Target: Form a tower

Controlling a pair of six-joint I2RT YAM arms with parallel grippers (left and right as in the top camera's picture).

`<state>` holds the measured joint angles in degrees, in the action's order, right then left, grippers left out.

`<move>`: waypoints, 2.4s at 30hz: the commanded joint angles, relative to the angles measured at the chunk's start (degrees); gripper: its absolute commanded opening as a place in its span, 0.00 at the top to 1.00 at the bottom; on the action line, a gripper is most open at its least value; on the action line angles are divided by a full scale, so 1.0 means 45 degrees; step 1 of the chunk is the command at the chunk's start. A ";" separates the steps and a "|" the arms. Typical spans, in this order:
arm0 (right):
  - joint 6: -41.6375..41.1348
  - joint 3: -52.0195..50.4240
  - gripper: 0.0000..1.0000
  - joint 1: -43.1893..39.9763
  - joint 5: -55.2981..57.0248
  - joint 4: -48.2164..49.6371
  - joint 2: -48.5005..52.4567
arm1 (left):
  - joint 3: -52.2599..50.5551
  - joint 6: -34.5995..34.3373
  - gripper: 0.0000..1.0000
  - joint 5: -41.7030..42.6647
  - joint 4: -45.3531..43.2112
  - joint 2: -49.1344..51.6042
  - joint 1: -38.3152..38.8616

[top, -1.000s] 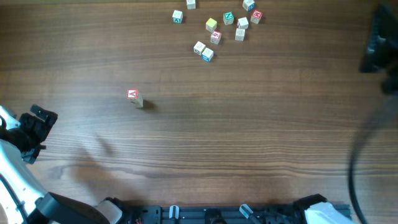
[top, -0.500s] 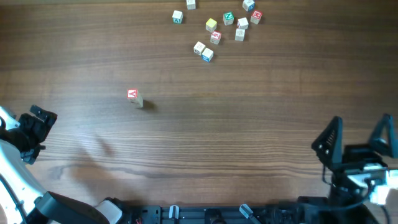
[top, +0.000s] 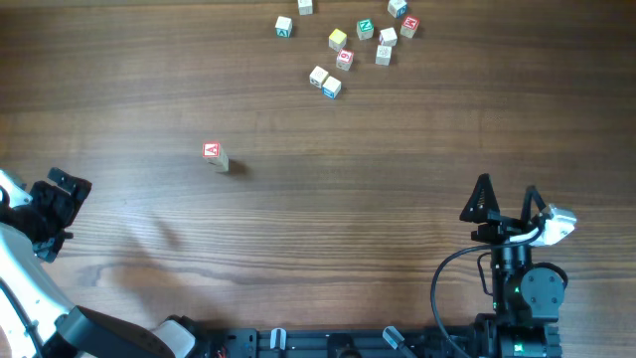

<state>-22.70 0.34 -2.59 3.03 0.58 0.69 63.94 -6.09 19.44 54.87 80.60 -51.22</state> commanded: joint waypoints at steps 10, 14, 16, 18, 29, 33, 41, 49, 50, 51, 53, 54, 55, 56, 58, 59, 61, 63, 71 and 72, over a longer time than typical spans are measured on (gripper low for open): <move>0.0005 0.0000 0.00 -0.0073 -0.0058 0.0005 -0.0034 | 0.0136 0.0262 0.00 0.0102 -0.0005 0.0019 -0.0015; 0.0010 0.0000 0.00 -0.0073 -0.0058 0.0005 -0.0034 | 0.0136 0.0262 0.00 -0.0282 -0.0005 0.0005 -0.0015; 0.0005 0.0000 0.00 -0.0073 -0.0058 0.0005 -0.0034 | 0.0136 0.0267 0.00 -0.0287 -0.0005 -0.0311 0.0087; 0.0005 0.0000 0.00 -0.0073 -0.0058 0.0005 -0.0034 | 0.0136 0.0272 0.00 -0.0359 -0.0015 -0.1758 0.0559; 0.0010 0.0000 0.00 -0.0073 -0.0058 0.0005 -0.0034 | -0.0306 0.0262 0.00 -0.1773 -0.2574 -1.1186 1.0336; 0.0010 0.0000 0.00 -0.0073 -0.0058 0.0005 -0.0034 | -0.3181 -0.0015 0.00 -0.2157 -0.4595 -1.3580 1.1001; 0.0005 0.0000 0.00 -0.0073 -0.0058 0.0005 -0.0034 | -1.3386 -0.0855 0.00 -0.2171 -1.4304 -1.7000 1.1001; 0.0010 0.0000 0.00 -0.0073 -0.0058 0.0005 -0.0034 | -1.4129 -0.0748 0.00 -0.3769 -1.1225 -1.7869 1.1001; 0.0005 0.0000 0.00 -0.0073 -0.0058 0.0005 -0.0034 | -1.4129 -0.0748 0.00 -0.3774 -1.1225 -1.7864 1.1001; 0.0005 0.0000 0.00 -0.0073 -0.0058 0.0005 -0.0034 | -1.4129 -0.0748 0.00 -0.3774 -1.1225 -1.7860 1.1001; 0.0005 0.0000 0.00 -0.0073 -0.0058 0.0005 -0.0034 | -1.4129 -0.0748 0.00 -0.3774 -1.1225 -1.7850 1.1001; 0.0010 0.0000 0.00 -0.0073 -0.0058 0.0005 -0.0034 | -1.4129 -0.0748 0.00 -0.3769 -1.1225 -1.7850 1.1001; 0.0005 0.0000 0.00 -0.0073 -0.0058 0.0005 -0.0034 | -1.4129 -0.0748 0.00 -0.3774 -1.1230 -1.7850 1.1001; 0.0005 0.0000 0.00 -0.0073 -0.0058 0.0005 -0.0034 | -1.4129 -0.0748 0.00 -0.3774 -1.1225 -1.7850 1.1001; 0.0010 0.0000 0.00 -0.0073 -0.0058 0.0005 -0.0034 | -1.4129 -0.0748 0.00 -0.3774 -1.1225 -1.7850 1.1001; 0.0010 0.0000 0.00 -0.0073 -0.0058 0.0005 -0.0034 | -1.4129 -0.0748 0.00 -0.3769 -1.1225 -1.7850 1.1001; 0.0010 0.0000 0.00 -0.0073 -0.0058 0.0005 -0.0034 | -1.4129 -0.0748 0.00 -0.3774 -1.1225 -1.7850 1.1001; 0.0413 0.0000 0.00 -0.0121 -0.0136 -0.0015 -0.0049 | -1.4129 -0.0748 0.00 -0.3769 -1.1225 -1.7850 1.1001; 0.2924 -0.0010 0.00 -0.0131 -0.1545 -0.0112 -0.0112 | -1.4129 -0.0748 0.00 -0.3774 -1.1225 -1.7850 1.1001; 0.2662 -0.0010 0.00 -0.0136 -0.1545 -0.0117 -0.0107 | -1.4129 -0.0748 0.00 -0.3769 -1.1225 -1.7850 1.1001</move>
<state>-8.71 0.36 -2.94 -2.70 -0.05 0.78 0.54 -9.37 3.25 3.90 0.80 -1.98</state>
